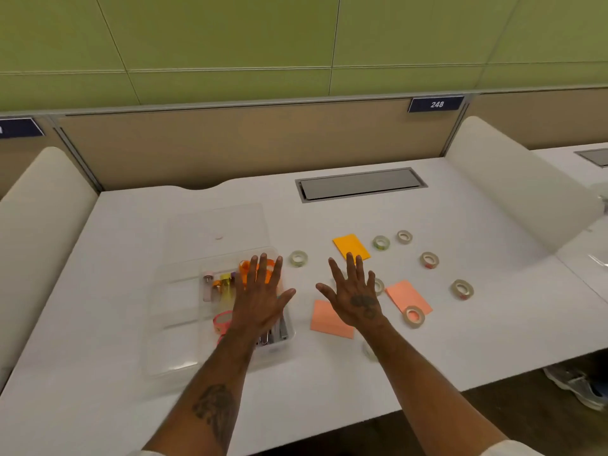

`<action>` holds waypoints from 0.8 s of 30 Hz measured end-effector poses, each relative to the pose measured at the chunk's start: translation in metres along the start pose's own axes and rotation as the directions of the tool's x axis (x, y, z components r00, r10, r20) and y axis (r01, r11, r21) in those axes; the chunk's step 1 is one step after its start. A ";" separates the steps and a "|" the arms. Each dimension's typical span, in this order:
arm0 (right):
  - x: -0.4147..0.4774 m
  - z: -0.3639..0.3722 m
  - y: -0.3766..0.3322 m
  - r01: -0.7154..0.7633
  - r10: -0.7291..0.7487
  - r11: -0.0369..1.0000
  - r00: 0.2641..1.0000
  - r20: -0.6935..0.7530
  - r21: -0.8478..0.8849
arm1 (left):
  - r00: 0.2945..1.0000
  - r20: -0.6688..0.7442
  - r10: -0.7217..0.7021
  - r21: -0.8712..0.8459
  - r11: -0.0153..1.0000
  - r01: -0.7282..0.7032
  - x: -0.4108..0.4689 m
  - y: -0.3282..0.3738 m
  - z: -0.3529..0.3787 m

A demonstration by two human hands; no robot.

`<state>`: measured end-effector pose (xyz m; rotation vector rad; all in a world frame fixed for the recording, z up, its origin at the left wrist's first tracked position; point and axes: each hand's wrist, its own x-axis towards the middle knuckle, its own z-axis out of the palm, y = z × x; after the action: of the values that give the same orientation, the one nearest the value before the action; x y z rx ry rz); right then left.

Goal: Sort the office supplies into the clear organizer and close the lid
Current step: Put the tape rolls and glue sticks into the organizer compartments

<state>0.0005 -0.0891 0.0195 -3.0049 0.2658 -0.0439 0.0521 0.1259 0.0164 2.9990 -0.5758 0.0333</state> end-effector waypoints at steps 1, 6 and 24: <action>-0.005 -0.001 0.010 -0.005 0.005 1.000 1.000 -0.005 -0.002 | 1.000 0.017 0.001 -0.010 1.000 -0.001 -0.001 0.011 0.002; -0.028 -0.001 0.062 -0.041 0.041 0.999 0.999 0.027 -0.029 | 0.999 0.036 0.025 -0.016 1.000 -0.025 -0.009 0.065 0.013; -0.073 0.025 0.179 -0.014 0.020 0.999 0.986 0.165 -0.036 | 0.989 0.115 0.094 -0.010 0.996 -0.093 -0.042 0.174 0.056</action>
<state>-0.1010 -0.2484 -0.0296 -3.0171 0.2773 0.2136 -0.0514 -0.0243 -0.0264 2.9824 -0.7269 -0.1363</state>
